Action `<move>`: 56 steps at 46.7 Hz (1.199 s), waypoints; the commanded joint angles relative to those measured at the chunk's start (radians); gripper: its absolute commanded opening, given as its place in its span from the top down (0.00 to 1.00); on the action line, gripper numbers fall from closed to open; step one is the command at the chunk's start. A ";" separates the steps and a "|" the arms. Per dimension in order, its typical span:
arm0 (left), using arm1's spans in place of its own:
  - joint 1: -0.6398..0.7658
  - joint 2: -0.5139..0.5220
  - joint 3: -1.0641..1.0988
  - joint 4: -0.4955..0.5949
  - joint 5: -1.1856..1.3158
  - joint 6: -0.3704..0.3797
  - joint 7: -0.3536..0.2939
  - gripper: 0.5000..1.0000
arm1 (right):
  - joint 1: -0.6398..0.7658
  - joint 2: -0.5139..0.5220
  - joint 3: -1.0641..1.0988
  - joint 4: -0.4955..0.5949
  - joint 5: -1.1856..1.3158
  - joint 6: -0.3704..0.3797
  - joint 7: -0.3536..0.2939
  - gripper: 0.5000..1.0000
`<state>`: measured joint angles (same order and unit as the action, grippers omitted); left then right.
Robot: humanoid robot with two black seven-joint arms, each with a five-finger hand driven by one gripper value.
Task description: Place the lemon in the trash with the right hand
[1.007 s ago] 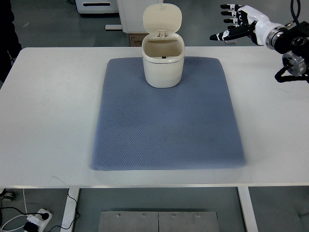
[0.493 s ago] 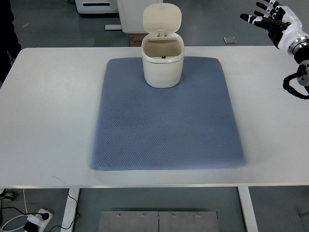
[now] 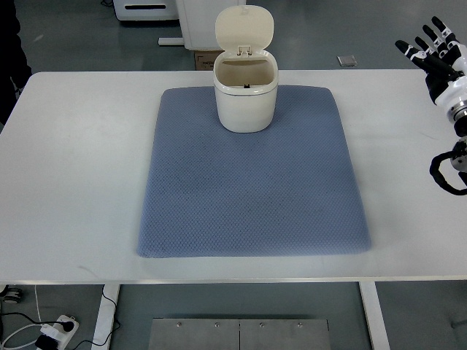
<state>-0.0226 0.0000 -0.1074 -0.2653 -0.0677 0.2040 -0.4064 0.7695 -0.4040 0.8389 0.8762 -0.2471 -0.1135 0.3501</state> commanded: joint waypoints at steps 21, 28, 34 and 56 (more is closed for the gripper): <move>0.000 0.000 0.000 0.000 0.000 0.000 0.000 0.00 | -0.045 0.001 -0.124 0.032 -0.017 0.003 0.010 0.00; 0.001 0.000 0.000 0.000 0.000 0.000 0.000 0.00 | -0.075 0.010 -0.133 0.035 -0.017 0.018 0.010 0.00; 0.000 0.000 0.000 0.000 0.002 0.000 0.000 0.00 | -0.099 0.031 -0.133 0.035 -0.017 0.023 0.006 0.00; 0.000 0.000 0.000 0.000 0.000 0.000 0.000 0.00 | -0.122 0.051 -0.095 0.012 -0.011 0.216 -0.178 0.00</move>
<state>-0.0233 0.0000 -0.1074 -0.2654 -0.0670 0.2041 -0.4065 0.6467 -0.3596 0.7241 0.8974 -0.2577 0.1021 0.1696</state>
